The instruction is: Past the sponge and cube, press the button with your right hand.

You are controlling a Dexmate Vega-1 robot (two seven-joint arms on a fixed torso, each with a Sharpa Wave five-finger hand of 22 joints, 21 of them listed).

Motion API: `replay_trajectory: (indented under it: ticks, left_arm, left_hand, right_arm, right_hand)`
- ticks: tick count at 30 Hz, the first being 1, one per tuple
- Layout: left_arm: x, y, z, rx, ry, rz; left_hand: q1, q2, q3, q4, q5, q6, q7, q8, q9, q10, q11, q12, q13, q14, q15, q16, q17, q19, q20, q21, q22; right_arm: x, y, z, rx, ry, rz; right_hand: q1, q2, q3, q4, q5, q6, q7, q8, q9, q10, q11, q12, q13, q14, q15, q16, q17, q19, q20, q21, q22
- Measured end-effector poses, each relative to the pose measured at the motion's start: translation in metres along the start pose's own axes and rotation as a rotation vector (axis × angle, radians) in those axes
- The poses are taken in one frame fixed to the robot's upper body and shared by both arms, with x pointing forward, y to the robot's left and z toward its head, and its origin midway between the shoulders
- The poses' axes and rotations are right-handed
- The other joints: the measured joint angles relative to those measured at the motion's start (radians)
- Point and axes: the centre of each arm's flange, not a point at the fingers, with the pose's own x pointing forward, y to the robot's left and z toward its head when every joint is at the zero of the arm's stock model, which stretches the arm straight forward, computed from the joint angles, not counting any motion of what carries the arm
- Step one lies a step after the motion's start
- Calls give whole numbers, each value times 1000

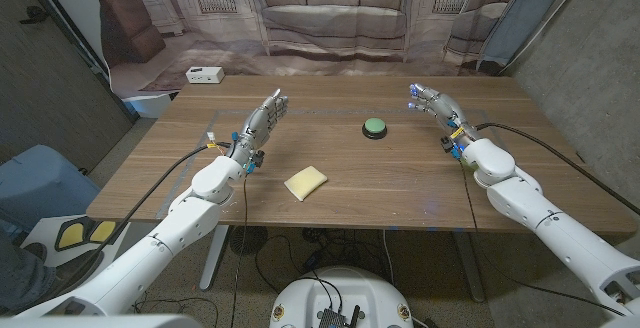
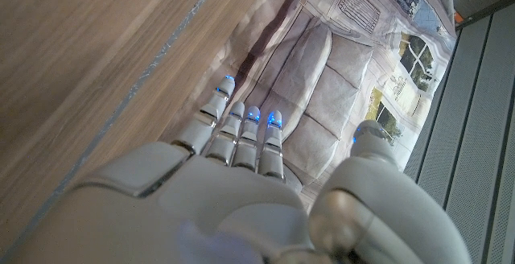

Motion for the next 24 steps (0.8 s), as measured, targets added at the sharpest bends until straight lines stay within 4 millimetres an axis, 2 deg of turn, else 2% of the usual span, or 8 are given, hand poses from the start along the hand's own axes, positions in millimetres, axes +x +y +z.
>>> replay_trajectory:
  ticks: [12,24]
  left_arm:
    - [-1,0,0,3,6,-4]
    - [-1,1,0,3,14,-15]
  left_hand:
    - [0,0,0,0,0,0,0,0,0,0,0,0,0,0,0,0,0,0,0,-5,0]
    - [7,7,-3,-3,0,0,0,0,0,0,0,0,0,0,0,0,0,0,0,-6,0]
  right_arm:
    - [-5,-6,-14,131,4,1]
    - [-11,-8,-22,180,12,-11]
  right_hand:
    - [0,0,-4,-4,0,0,0,0,0,0,0,0,0,0,7,0,0,0,0,0,0]
    - [-4,-4,-8,0,0,0,0,0,0,4,3,0,0,0,7,0,0,0,0,0,0]
